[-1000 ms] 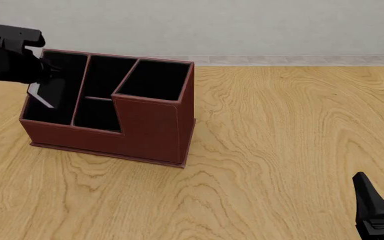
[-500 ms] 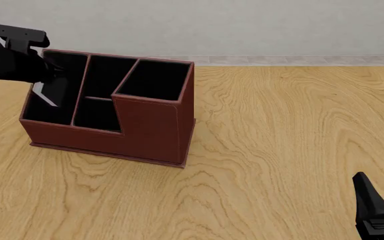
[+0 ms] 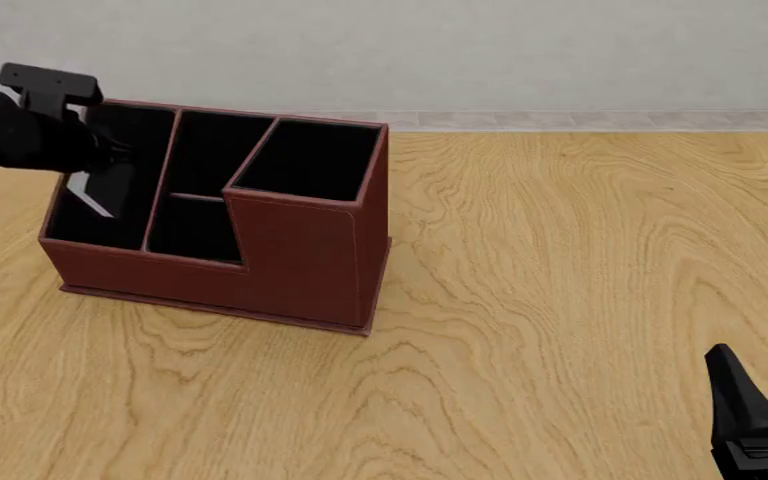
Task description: Pick up the book and place it in the left compartment of the caddy.
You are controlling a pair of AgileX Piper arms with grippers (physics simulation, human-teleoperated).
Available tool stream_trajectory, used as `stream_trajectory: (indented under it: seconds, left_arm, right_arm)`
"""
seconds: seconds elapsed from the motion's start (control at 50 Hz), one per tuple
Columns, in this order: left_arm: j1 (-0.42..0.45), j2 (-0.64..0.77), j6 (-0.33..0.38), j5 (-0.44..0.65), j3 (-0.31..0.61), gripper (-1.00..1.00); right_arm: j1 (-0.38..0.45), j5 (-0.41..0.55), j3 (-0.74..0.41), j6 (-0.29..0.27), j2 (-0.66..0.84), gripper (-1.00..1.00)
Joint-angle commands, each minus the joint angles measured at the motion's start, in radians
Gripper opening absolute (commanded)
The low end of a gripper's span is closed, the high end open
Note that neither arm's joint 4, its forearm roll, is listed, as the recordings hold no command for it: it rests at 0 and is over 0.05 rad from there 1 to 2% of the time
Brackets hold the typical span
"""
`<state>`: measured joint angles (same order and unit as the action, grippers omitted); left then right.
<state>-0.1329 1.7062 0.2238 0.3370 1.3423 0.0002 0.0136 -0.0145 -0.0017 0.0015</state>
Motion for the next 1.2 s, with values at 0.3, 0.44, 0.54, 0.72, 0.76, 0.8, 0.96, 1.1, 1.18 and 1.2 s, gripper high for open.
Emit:
stream_trajectory:
  seconds: [0.3,0.44,0.54,0.72,0.76,0.8,0.96,1.1,1.18,1.2]
  left_arm:
    - [-0.011,0.058,0.033,-0.046,0.017,-1.0]
    - [-0.023,0.066,0.039,-0.033,0.047,-1.0]
    - [-0.027,0.077,0.04,-0.046,0.035,-1.0]
    - [-0.014,0.101,0.029,-0.066,0.029,-1.0]
    - [-0.012,0.106,0.028,-0.068,0.031,-1.0]
    - [-0.012,0.108,0.029,-0.07,0.028,-1.0]
    - [-0.016,0.123,0.027,-0.078,0.028,-1.0]
    - [-0.021,0.14,0.03,-0.088,0.034,-1.0]
    - [-0.024,0.149,0.035,-0.096,0.033,-1.0]
    - [-0.024,0.151,0.036,-0.099,0.033,-1.0]
  right_arm:
    - [0.0,-0.006,0.004,0.0,0.002,1.0]
    - [0.0,-0.006,0.004,0.0,0.002,1.0]
    - [0.0,-0.006,0.004,0.0,0.002,1.0]
    - [0.0,-0.006,0.004,0.0,0.002,1.0]
    - [0.0,-0.006,0.004,0.0,0.002,1.0]
    - [0.0,-0.006,0.004,0.0,0.002,1.0]
    - [0.0,-0.006,0.004,0.0,0.002,1.0]
    - [0.0,-0.006,0.004,0.0,0.002,1.0]
    - [0.0,-0.006,0.004,0.0,0.002,1.0]
    - [0.0,-0.006,0.004,0.0,0.002,1.0]
